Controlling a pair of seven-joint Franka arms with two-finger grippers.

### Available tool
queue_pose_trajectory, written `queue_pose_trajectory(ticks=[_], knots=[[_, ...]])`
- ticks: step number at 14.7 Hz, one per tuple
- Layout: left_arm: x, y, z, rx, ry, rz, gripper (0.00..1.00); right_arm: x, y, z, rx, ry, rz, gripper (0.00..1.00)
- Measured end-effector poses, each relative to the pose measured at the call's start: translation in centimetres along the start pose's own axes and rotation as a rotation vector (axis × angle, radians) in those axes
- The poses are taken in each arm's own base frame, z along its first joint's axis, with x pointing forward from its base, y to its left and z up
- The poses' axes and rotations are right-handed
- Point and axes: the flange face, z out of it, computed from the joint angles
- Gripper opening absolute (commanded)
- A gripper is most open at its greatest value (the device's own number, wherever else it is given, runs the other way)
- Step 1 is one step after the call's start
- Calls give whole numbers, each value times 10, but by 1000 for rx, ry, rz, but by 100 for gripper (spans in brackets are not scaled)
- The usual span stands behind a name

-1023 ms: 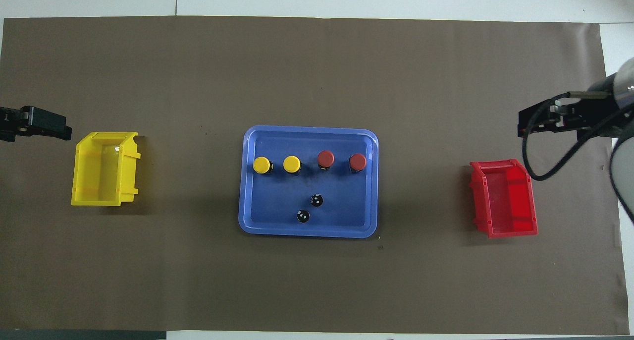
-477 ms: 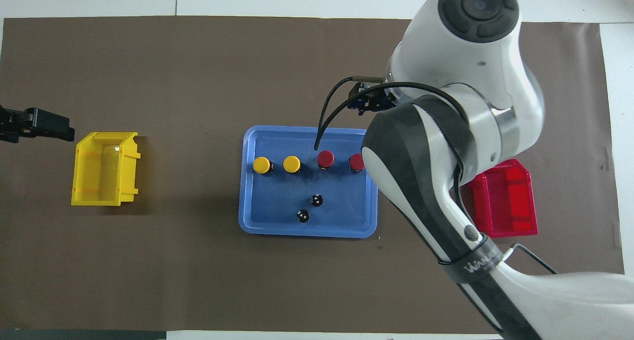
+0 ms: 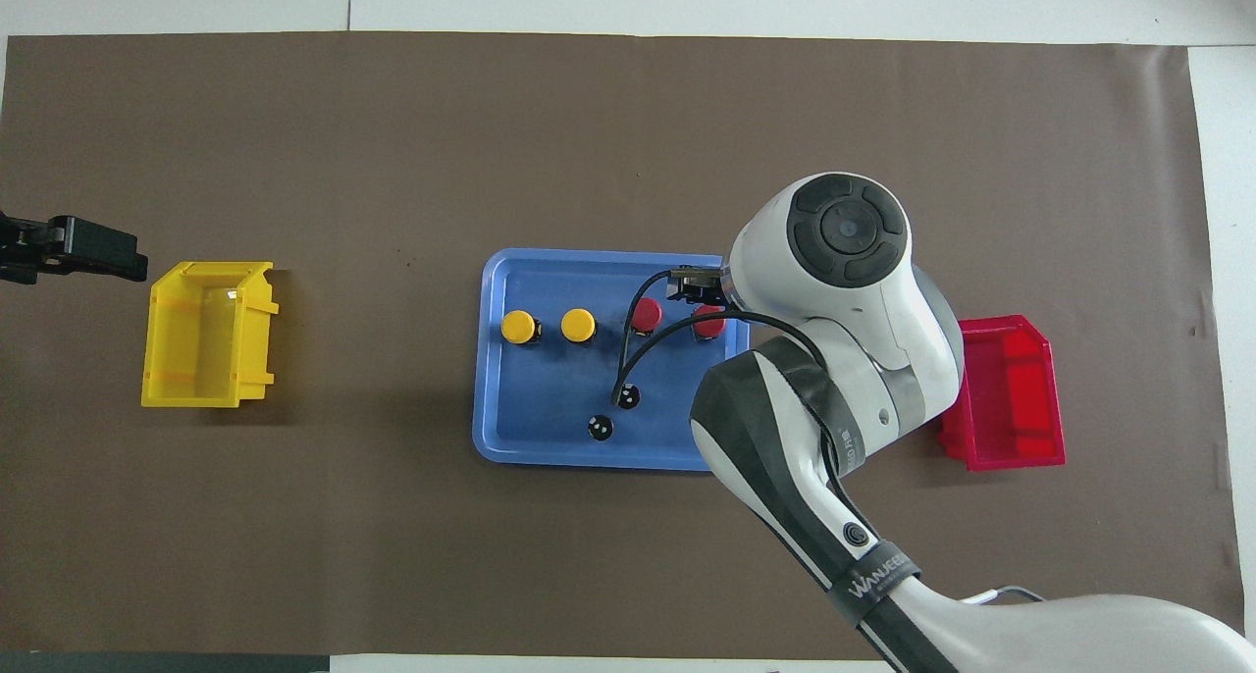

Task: Sort red and yellow buttons by color
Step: 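Grasp a red button with the right gripper and lift it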

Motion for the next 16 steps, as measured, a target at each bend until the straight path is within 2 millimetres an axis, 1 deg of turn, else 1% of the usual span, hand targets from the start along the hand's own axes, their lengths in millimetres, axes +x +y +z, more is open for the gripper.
queue_pose_trajectory(ticks=[2, 6, 10, 12, 13, 16], knots=[[0, 0, 0, 0, 0, 0, 100, -7, -3, 16, 6, 8, -11, 88], [-1, 0, 3, 0, -4, 1, 100, -6, -11, 39, 25, 27, -23, 79], [-1, 1, 12, 1, 14, 2, 100, -9, -9, 47, 16, 13, -35, 76], [-3, 2, 13, 1, 13, 3, 100, -11, -9, 50, 14, 10, -41, 73], [-5, 2, 12, 1, 15, 3, 100, -14, -12, 51, 12, 6, -50, 72], [-6, 2, 10, 1, 18, 3, 100, -24, -22, 54, 10, 1, -73, 64]])
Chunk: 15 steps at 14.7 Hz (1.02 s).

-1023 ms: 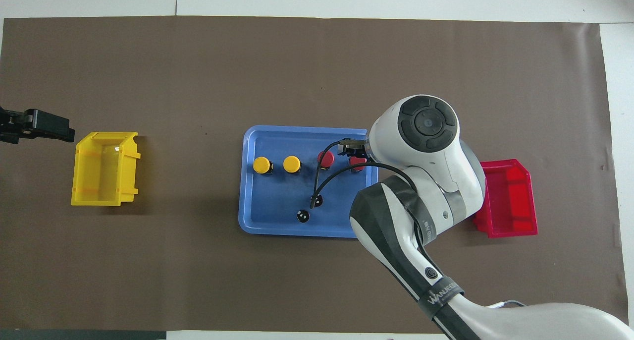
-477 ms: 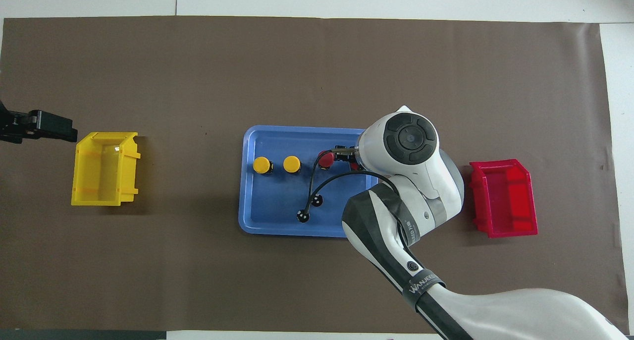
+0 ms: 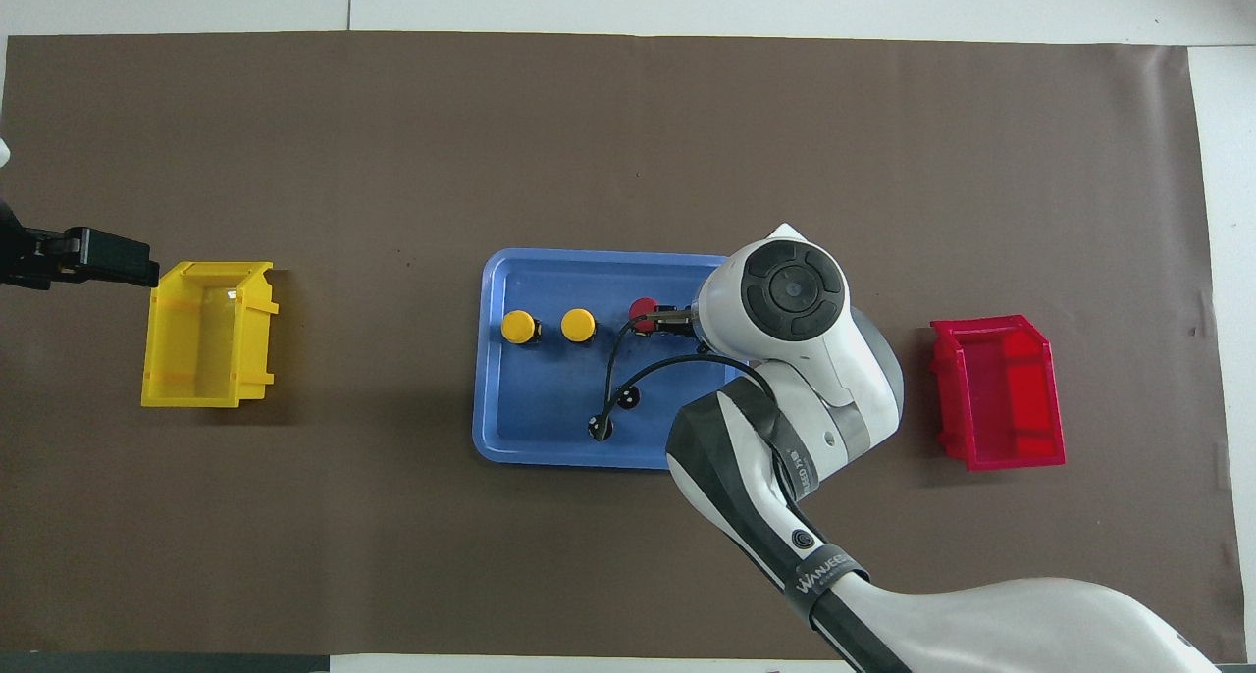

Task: Sort red and yellow buttons by color
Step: 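Grasp a red button with the right gripper and lift it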

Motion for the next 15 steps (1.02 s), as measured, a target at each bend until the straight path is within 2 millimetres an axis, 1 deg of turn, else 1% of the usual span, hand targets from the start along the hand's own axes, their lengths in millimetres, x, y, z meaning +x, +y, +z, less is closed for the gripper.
queue_pose_trajectory(ticks=[8, 10, 11, 13, 14, 15], knots=[[0, 0, 0, 0, 1, 0, 100, 2, 6, 3, 1, 7, -38, 63], [0, 0, 0, 0, 1, 0, 100, 3, 7, 3, 6, 16, -44, 59], [0, 0, 0, 0, 1, 0, 100, 4, 8, 4, 8, 20, -46, 52], [0, 0, 0, 0, 1, 0, 100, 3, 8, 5, 9, 23, -49, 35], [0, 0, 0, 0, 2, 0, 100, 3, 8, 5, 9, 23, -50, 26], [0, 0, 0, 0, 2, 0, 100, 3, 8, 5, 9, 23, -50, 15]])
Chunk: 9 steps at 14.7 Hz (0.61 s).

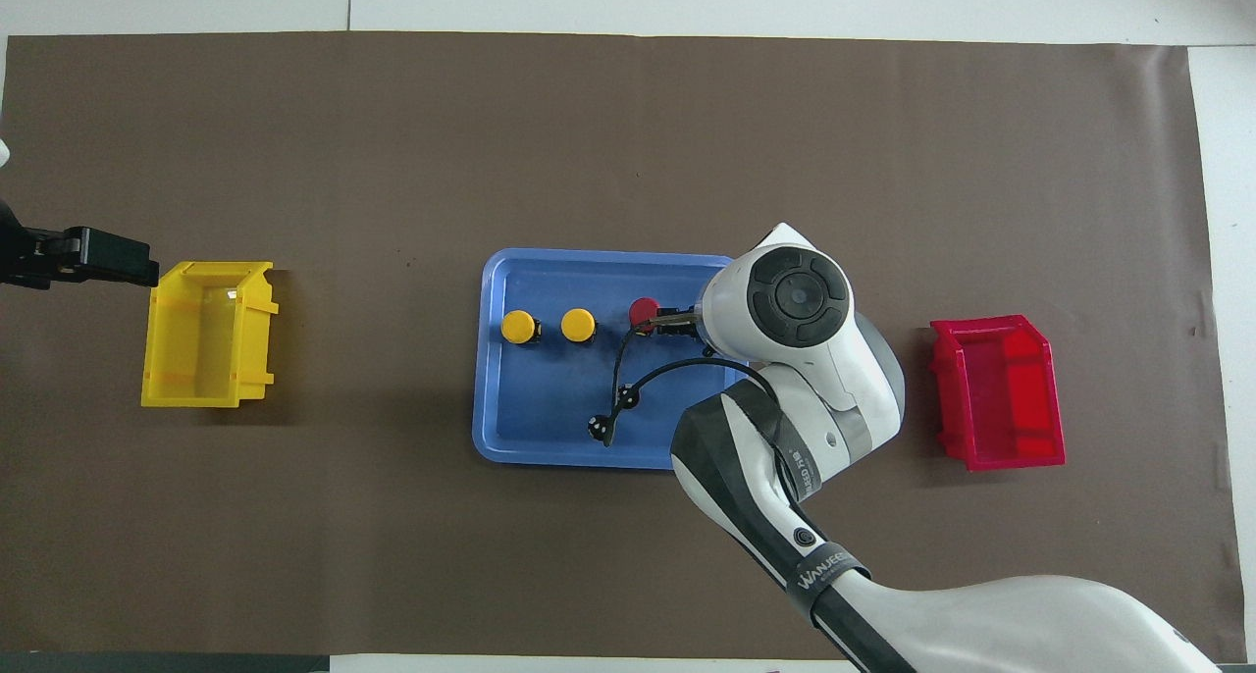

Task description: Sort red and yellow buttons by color

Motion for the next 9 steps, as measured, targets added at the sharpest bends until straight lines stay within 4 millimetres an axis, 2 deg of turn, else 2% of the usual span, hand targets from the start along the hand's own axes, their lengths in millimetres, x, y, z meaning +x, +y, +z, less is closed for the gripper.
queue_pose_trajectory(ticks=[1, 4, 6, 7, 8, 9], knots=[[0, 0, 0, 0, 0, 0, 100, 0, 0, 0, 0, 0, 0, 12], [0, 0, 0, 0, 1, 0, 100, 3, 0, -4, 5, 10, 2, 11], [0, 2, 4, 0, -1, 4, 100, 13, 0, -18, 6, 16, 9, 11], [1, 12, 9, 0, 4, 12, 100, 20, 3, -31, 0, 10, 17, 11], [2, 32, 17, 0, 13, 8, 100, 28, 9, -49, -5, 9, 20, 11], [3, 63, 29, -3, 26, -7, 100, 33, 21, -71, -10, 11, 14, 11]])
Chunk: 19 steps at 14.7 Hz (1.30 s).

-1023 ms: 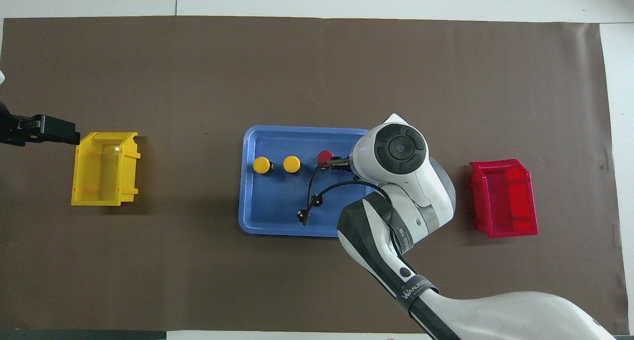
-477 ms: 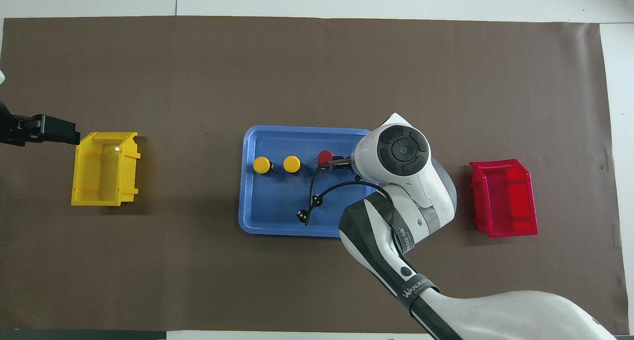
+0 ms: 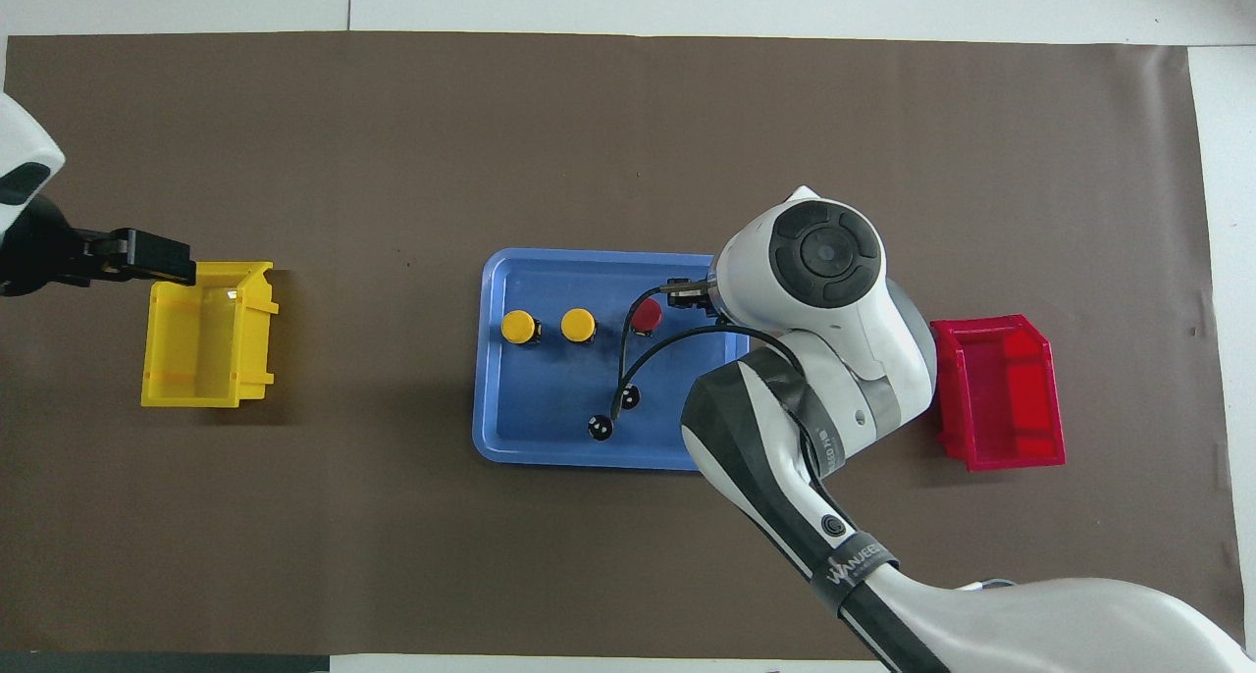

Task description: Sort red and yellow buttons by color

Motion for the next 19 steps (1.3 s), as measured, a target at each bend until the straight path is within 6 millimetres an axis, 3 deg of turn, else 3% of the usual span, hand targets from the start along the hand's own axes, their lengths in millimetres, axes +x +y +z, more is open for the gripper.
queue_pose_trajectory(ticks=[2, 4, 5, 6, 8, 11, 13, 15, 17, 19], knots=[[-10, 72, 30, -10, 23, -23, 100, 4, 45, -41, -21, -12, -11, 11], [-26, 139, 68, -18, 22, -43, 99, -1, 104, -72, -39, -21, -39, 11], [-31, 163, 88, -18, 14, -47, 95, -8, 137, -81, -43, -30, -58, 12], [-33, 178, 106, -17, 5, -47, 94, -18, 170, -87, -38, -41, -76, 12], [-29, 189, 134, -16, -2, -55, 94, -48, 233, -90, -6, -58, -99, 12], [-29, 198, 166, -29, 20, -75, 89, -95, 306, -74, 25, -91, -125, 12], [-32, 208, 181, -34, 25, -79, 87, -119, 335, -60, 39, -106, -115, 12], [-33, 215, 186, -37, 27, -82, 86, -130, 345, -45, 42, -102, -93, 12], [-36, 221, 186, -39, 29, -82, 84, -133, 341, -30, 35, -88, -80, 12], [-38, 225, 186, -39, 28, -84, 81, -129, 324, -16, 30, -82, -64, 12]])
